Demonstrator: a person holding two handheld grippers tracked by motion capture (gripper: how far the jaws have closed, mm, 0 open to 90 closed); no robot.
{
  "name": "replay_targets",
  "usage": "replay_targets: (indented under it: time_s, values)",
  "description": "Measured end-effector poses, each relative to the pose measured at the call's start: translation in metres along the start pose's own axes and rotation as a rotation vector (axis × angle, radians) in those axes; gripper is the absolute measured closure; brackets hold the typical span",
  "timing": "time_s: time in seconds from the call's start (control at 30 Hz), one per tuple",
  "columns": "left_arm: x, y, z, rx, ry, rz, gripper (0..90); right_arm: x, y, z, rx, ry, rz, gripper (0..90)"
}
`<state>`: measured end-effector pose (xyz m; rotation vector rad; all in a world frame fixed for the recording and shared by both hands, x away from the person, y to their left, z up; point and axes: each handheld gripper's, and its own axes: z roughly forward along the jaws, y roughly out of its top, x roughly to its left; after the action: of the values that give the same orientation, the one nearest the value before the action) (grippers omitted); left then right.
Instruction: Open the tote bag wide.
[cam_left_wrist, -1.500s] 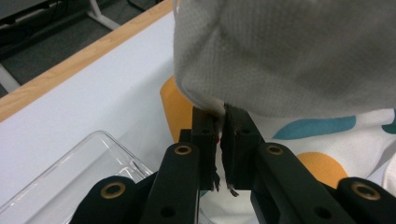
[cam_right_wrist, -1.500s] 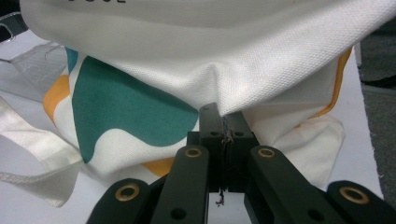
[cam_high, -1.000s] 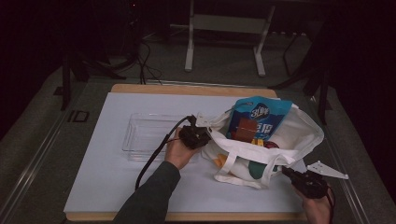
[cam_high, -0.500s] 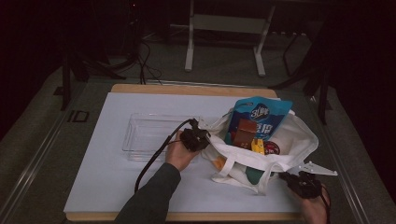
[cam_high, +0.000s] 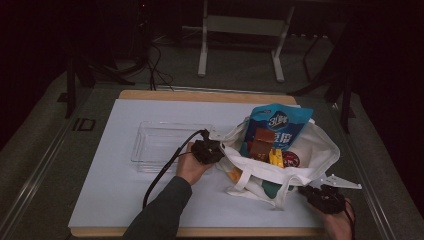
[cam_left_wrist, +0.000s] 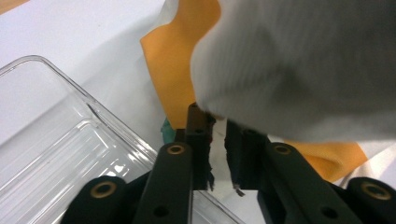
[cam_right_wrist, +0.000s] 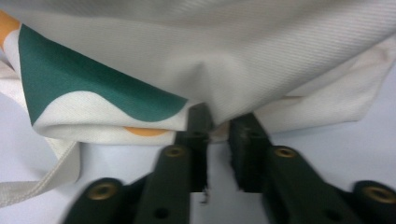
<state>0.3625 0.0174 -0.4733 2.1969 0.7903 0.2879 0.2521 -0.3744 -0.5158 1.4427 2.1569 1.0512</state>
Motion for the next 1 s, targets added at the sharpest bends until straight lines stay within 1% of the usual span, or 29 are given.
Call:
replay_targets:
  time_s: [0.13,0.2,0.3,0.37,0.57,0.67,0.73,0.83,0.93,1.0]
  values:
    - [0.000,-0.001,-0.004,-0.011,-0.002,0.003,74.4,-0.004,0.002,-0.008,-0.043,0.024,0.018,67.9]
    - [-0.001,-0.001,-0.008,-0.016,-0.003,0.006,72.9,-0.005,0.003,-0.013,-0.062,0.018,0.022,65.7]
    - [-0.001,0.000,-0.014,-0.037,-0.002,0.008,70.3,-0.008,0.004,-0.018,-0.095,0.015,0.046,62.5]
    - [-0.001,0.000,-0.019,-0.045,0.002,0.009,68.7,-0.011,0.004,-0.020,-0.116,0.022,0.071,61.7]
    - [0.002,-0.005,-0.033,-0.087,-0.005,-0.006,65.8,-0.017,0.007,-0.024,-0.156,0.011,0.101,61.3]
    - [0.001,-0.006,-0.041,-0.106,-0.009,-0.008,65.4,-0.018,0.009,-0.023,-0.167,0.006,0.115,61.9]
    - [-0.001,-0.006,-0.046,-0.112,-0.009,-0.001,65.1,-0.017,0.010,-0.021,-0.167,0.002,0.118,65.6]
    - [-0.004,-0.007,-0.053,-0.125,-0.014,0.008,65.0,-0.016,0.011,-0.020,-0.165,0.005,0.112,74.2]
    - [-0.006,-0.006,-0.061,-0.152,-0.025,-0.001,63.9,-0.015,0.012,-0.019,-0.163,0.002,0.106,82.4]
    - [-0.007,-0.005,-0.067,-0.175,-0.030,-0.002,63.8,-0.015,0.012,-0.018,-0.154,0.004,0.099,85.1]
